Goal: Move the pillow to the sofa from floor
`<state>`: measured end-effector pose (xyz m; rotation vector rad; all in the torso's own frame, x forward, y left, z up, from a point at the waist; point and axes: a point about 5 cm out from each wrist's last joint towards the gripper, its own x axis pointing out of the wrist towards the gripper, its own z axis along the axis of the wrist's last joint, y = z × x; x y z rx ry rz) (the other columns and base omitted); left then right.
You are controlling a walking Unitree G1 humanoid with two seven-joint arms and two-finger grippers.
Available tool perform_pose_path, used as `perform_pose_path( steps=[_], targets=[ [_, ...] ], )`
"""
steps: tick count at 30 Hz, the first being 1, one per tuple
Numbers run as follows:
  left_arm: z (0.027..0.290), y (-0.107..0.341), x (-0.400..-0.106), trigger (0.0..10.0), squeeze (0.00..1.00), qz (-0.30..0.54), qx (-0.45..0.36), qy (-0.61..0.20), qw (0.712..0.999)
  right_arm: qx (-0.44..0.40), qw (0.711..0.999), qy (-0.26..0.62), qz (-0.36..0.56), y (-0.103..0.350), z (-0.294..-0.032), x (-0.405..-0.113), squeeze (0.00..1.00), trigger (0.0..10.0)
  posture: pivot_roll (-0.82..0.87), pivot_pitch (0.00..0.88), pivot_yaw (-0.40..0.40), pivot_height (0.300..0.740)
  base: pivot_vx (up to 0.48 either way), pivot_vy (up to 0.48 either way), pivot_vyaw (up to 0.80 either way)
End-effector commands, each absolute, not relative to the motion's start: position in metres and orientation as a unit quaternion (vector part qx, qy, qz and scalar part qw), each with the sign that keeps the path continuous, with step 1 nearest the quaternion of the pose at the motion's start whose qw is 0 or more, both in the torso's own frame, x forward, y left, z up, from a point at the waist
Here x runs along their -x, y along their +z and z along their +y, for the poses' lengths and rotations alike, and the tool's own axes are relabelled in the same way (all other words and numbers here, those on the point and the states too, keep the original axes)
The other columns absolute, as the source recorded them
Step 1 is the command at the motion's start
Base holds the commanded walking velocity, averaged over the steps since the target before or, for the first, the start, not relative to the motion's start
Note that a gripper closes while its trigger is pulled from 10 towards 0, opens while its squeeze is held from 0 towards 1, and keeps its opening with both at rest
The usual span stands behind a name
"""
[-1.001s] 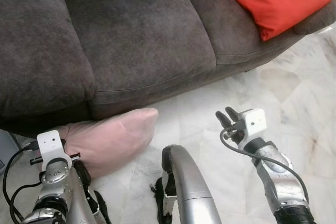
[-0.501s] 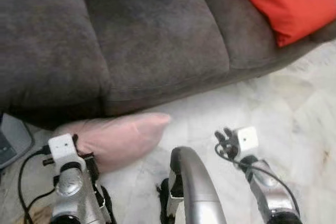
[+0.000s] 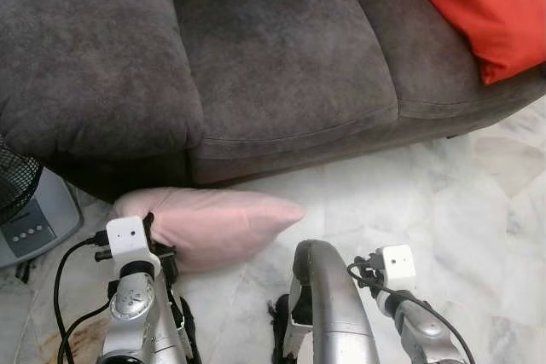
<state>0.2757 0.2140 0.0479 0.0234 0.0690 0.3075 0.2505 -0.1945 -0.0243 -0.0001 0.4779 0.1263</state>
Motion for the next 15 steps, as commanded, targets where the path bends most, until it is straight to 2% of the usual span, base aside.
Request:
perform_pose_path(
  steps=[1,15],
  targets=[
    [0.211,0.065,-0.282,10.0,0.00,-0.006,-0.023,0.139,0.990,-0.006,0.967,0.041,0.250,-0.031,-0.201,-0.242,0.00,10.0,0.15,0.232,-0.142,0.519,0.000,0.000,0.00],
    [0.217,0.069,-0.285,10.0,0.00,0.004,-0.035,0.131,0.991,-0.025,0.968,0.032,0.248,-0.035,-0.190,-0.243,0.00,10.0,0.17,0.226,-0.101,0.519,0.000,0.000,0.00]
  ],
)
